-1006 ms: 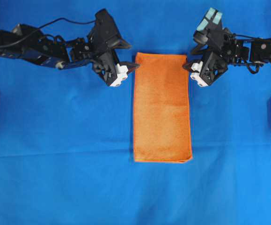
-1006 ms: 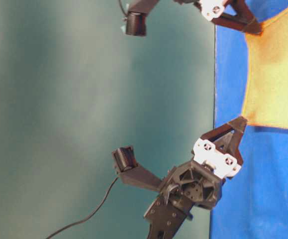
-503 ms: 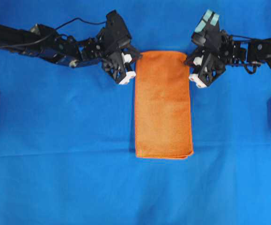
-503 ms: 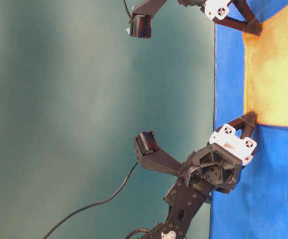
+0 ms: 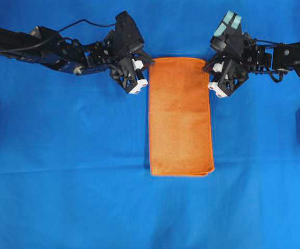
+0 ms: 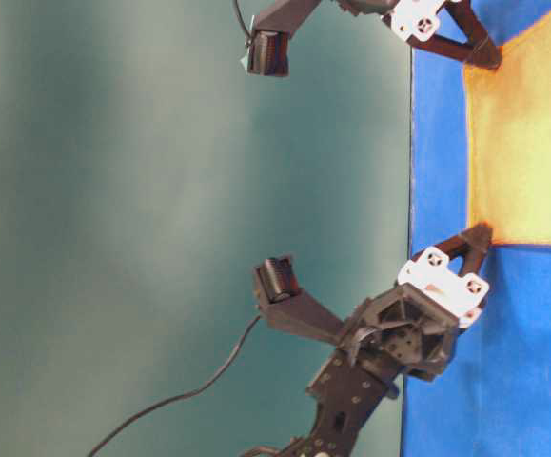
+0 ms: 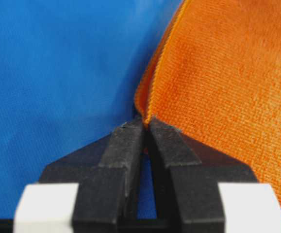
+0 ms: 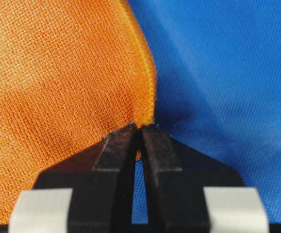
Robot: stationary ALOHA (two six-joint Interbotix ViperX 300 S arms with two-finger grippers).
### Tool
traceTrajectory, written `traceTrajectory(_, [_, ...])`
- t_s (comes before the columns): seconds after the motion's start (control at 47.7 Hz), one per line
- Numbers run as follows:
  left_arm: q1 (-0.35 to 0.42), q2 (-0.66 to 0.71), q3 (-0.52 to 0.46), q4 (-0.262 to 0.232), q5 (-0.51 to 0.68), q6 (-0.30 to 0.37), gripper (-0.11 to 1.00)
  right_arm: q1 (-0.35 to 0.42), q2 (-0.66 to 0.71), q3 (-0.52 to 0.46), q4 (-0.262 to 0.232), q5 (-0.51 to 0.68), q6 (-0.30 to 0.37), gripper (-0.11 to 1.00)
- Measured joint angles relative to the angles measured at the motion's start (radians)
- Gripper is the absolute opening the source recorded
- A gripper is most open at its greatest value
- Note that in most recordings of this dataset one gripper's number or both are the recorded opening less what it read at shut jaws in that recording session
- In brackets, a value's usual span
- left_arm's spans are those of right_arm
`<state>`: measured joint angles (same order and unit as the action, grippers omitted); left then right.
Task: Fold the orange towel.
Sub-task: 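Pull both held corners toward the near edge, folding the towel again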
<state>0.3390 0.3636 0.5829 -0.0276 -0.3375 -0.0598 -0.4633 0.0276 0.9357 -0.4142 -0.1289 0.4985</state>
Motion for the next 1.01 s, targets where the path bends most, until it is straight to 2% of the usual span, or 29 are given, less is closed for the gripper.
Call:
traceTrajectory(0.168, [0.002,-0.054,0.015,0.000,0.025,0.002,0.01,0.000,-0.028,-0.006,-0.002,0.006,-0.002,0.04])
traceTrajectory(0.398, [0.002,-0.089,0.023,0.000,0.035,0.041,0.01,0.000,-0.064,-0.008,-0.002,0.020,0.000,0.04])
traceTrajectory(0.692, [-0.009,-0.121,0.026,0.000,0.071,0.041,0.01,0.006,-0.087,-0.006,-0.002,0.026,0.009,0.04])
traceTrajectory(1.006, [-0.118,-0.244,0.057,0.000,0.172,0.041,0.01,0.130,-0.229,0.028,0.023,0.112,0.012,0.04])
